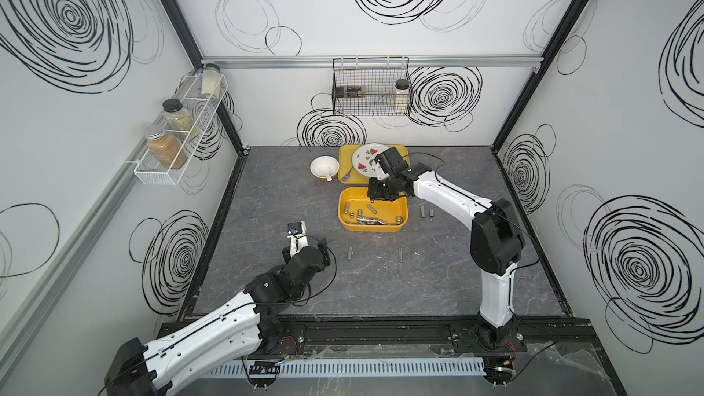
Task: Take out the socket from the storage box
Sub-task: Pick up the socket head from the storage box, then place the socket head at the center of the board.
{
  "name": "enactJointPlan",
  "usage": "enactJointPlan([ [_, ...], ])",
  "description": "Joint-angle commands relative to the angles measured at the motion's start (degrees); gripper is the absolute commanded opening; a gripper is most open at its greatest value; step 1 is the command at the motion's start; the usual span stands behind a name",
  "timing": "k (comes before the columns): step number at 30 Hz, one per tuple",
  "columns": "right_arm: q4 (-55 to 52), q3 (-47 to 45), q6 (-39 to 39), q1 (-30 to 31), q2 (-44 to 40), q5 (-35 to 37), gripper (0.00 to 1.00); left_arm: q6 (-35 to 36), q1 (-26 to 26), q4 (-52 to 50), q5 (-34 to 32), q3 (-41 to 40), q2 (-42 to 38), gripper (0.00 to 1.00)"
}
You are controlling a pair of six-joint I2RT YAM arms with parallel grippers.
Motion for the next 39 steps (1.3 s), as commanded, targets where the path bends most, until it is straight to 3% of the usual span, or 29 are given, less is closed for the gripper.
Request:
enactJointPlan([
  [1, 1.16, -5.21, 2.91, 0.16, -4.67, -4.68, 0.06, -0.76, 0.31, 1.16, -1.44, -0.66, -0.65, 0.81],
  [19, 7.44, -36.01, 8.69, 2.68, -28.65, -4.68, 0.06, -1.11, 0.57, 0.86, -1.49, -0.17, 1.33, 0.81],
  [24, 9.20, -39.67, 10.34, 5.82, -27.93, -3.42, 0.06, -0.93, 0.57, 1.08, -1.07, 0.24, 2.91, 0.82],
  [39, 12.74, -41.79, 16.99, 11.91, -19.29, 12.50, 0.09, -1.45, 0.64, 0.20, -2.18, 0.25, 1.65, 0.82],
])
